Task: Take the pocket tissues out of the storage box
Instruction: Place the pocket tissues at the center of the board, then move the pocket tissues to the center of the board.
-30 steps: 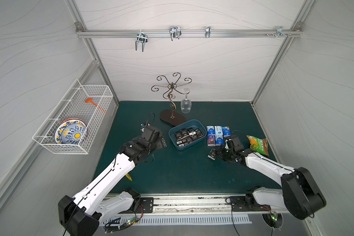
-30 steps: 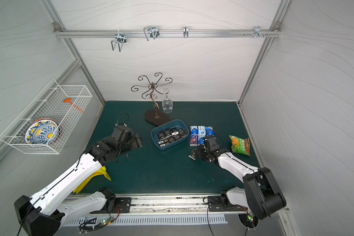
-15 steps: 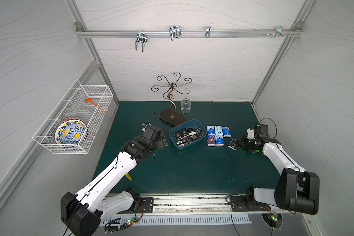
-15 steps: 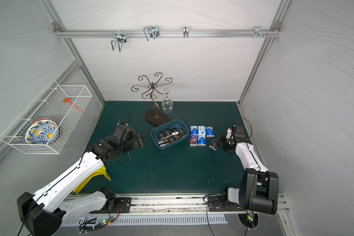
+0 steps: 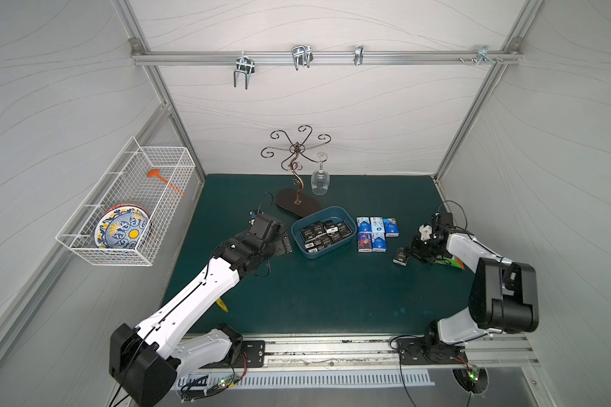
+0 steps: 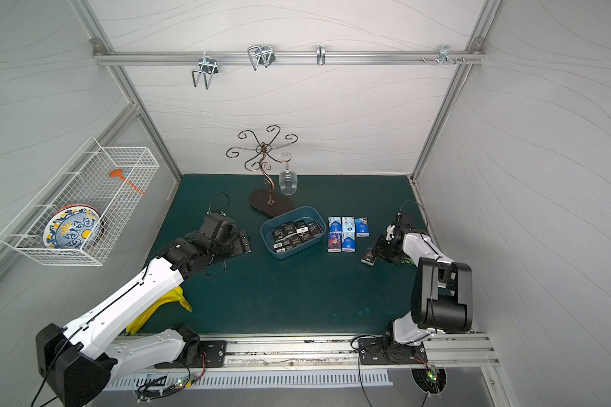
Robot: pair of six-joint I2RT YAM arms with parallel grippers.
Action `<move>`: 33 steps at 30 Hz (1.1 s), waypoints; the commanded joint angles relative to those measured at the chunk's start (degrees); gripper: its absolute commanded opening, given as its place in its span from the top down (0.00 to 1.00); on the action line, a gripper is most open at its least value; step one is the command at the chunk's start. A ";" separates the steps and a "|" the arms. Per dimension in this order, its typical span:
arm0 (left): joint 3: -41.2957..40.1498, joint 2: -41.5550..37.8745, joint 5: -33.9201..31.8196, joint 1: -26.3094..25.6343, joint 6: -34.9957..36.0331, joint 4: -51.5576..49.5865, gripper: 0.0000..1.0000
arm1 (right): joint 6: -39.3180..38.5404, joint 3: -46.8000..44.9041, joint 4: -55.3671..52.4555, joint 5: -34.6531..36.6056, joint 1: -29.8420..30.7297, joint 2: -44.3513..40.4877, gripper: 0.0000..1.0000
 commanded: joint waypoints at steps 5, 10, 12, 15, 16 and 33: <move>1.43 -2.02 0.00 -0.04 0.78 1.50 0.11 | -0.84 5.14 -1.44 1.98 0.77 2.74 0.57; 0.99 -3.34 -0.51 -0.04 0.83 1.03 0.10 | -0.16 3.92 -3.38 2.86 1.89 -0.23 0.55; 1.03 -3.22 -0.22 -0.04 0.87 0.96 0.11 | 0.26 2.68 -4.01 4.05 1.89 -1.11 0.54; 1.12 -3.17 0.29 -0.04 0.88 0.92 0.11 | 1.36 0.34 -4.04 5.75 1.87 -2.52 0.52; 1.12 -3.22 0.41 -0.04 0.91 1.03 0.11 | 1.81 -0.50 -3.54 5.72 1.86 -2.93 0.51; 2.43 -2.53 -0.62 -0.13 1.22 0.30 0.11 | 0.41 1.56 3.06 5.19 3.65 6.11 0.75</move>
